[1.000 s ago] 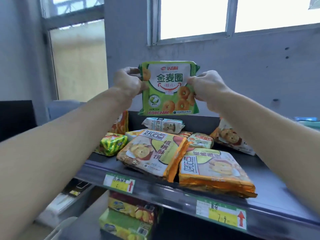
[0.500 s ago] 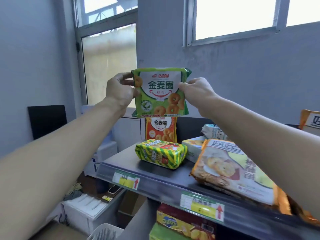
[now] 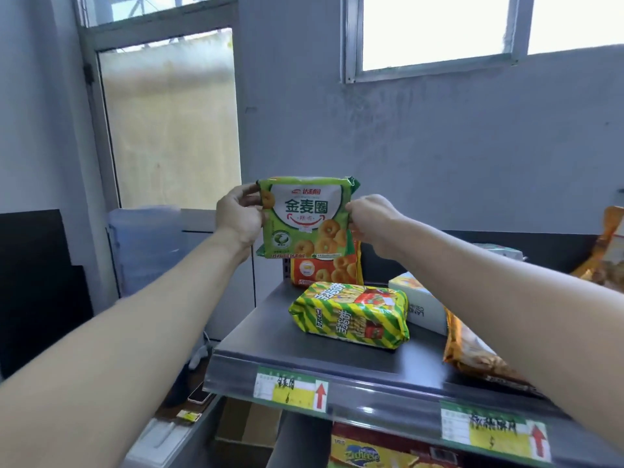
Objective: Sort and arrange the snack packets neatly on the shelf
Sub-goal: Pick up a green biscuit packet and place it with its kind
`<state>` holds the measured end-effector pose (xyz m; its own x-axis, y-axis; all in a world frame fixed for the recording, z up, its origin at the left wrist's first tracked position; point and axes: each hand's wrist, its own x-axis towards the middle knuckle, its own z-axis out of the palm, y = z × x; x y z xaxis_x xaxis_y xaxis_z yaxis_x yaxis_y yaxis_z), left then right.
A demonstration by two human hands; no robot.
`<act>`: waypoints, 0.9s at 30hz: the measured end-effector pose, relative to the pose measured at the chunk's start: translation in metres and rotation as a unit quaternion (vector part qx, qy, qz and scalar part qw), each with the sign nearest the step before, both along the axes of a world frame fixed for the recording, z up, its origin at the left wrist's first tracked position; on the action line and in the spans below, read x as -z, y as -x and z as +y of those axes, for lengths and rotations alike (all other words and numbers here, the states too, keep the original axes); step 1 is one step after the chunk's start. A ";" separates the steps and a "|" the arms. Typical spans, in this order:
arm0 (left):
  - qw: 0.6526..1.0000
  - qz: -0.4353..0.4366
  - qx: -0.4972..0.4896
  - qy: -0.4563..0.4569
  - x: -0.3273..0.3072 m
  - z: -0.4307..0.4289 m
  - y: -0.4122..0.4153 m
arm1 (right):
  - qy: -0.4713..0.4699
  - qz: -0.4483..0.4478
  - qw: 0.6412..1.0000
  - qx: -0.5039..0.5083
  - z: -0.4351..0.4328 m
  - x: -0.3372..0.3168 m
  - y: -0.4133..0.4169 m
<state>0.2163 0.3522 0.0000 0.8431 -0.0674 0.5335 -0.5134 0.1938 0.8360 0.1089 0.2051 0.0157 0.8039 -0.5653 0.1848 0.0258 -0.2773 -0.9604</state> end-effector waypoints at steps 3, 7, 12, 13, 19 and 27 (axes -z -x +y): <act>0.999 0.022 0.030 0.014 0.011 -0.009 -0.019 | -0.001 0.018 1.000 0.007 -0.003 0.006 -0.009; 0.998 0.043 0.053 0.018 0.021 -0.021 -0.036 | 0.019 0.048 0.999 0.012 -0.007 0.016 -0.019; 0.992 0.086 0.085 -0.019 0.038 -0.028 -0.051 | 0.025 0.100 0.994 0.021 -0.013 0.028 -0.027; 0.991 0.097 0.093 -0.023 0.041 -0.029 -0.052 | 0.026 0.109 0.993 0.022 -0.014 0.030 -0.028; 0.977 0.156 0.115 -0.085 0.056 -0.032 -0.061 | 0.039 0.169 0.984 0.037 -0.015 0.049 -0.041; 0.974 0.172 0.094 -0.113 0.062 -0.039 -0.069 | 0.042 0.177 0.982 0.051 -0.014 0.048 -0.043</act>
